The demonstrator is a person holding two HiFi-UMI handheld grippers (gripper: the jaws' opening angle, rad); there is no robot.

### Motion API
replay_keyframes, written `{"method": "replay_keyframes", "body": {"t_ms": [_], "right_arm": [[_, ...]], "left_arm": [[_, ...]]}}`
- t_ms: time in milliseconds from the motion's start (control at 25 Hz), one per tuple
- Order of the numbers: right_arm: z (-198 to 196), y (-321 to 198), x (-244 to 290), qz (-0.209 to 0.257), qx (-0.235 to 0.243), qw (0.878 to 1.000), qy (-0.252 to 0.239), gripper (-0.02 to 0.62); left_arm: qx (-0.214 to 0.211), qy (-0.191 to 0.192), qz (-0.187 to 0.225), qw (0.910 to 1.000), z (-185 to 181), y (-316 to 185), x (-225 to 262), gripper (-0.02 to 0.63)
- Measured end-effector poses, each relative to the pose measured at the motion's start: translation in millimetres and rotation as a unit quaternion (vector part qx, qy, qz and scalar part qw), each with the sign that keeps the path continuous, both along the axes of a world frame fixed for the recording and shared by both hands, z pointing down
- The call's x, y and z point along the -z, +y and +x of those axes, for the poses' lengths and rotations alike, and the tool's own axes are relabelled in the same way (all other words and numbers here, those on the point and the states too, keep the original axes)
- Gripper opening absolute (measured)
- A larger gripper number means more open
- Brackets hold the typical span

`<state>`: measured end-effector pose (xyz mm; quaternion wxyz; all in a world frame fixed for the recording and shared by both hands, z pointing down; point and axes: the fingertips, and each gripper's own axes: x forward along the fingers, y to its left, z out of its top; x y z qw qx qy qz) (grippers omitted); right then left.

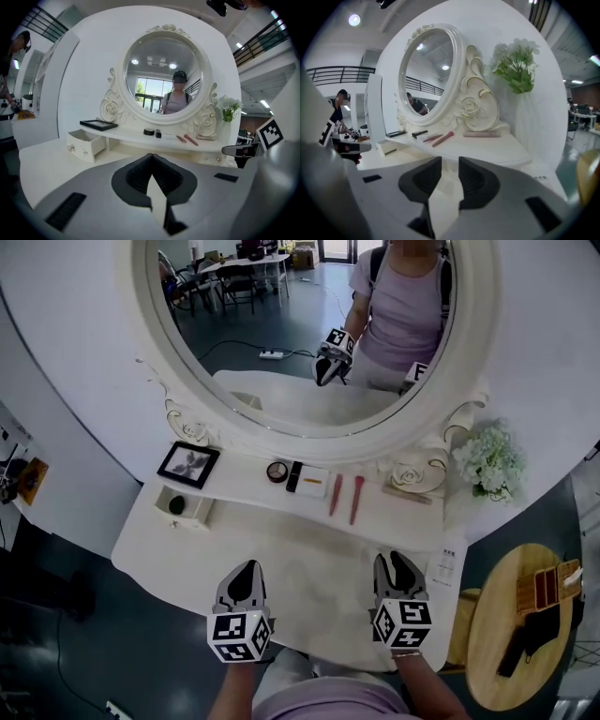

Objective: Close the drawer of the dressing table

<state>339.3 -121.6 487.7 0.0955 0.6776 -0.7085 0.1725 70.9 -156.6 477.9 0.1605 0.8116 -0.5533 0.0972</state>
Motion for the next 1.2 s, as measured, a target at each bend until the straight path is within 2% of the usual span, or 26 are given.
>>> {"method": "replay_keyframes", "body": {"t_ms": [440, 720, 960, 1200], "right_arm": [[-126, -28, 29, 0.032, 0.116, 0.993, -0.014, 0.114], [-230, -42, 38, 0.042, 0.151, 0.988, -0.009, 0.114], [-326, -60, 42, 0.05, 0.177, 0.983, 0.004, 0.114], [-416, -75, 44, 0.06, 0.213, 0.975, 0.018, 0.114]], "left_arm": [[0.078, -0.007, 0.012, 0.9969, -99, 11, 9, 0.002], [0.106, -0.001, 0.012, 0.9943, -199, 13, 6, 0.002], [0.115, 0.0, 0.016, 0.9933, -286, 6, 7, 0.002], [0.119, 0.0, 0.013, 0.9928, -357, 6, 3, 0.002]]}}
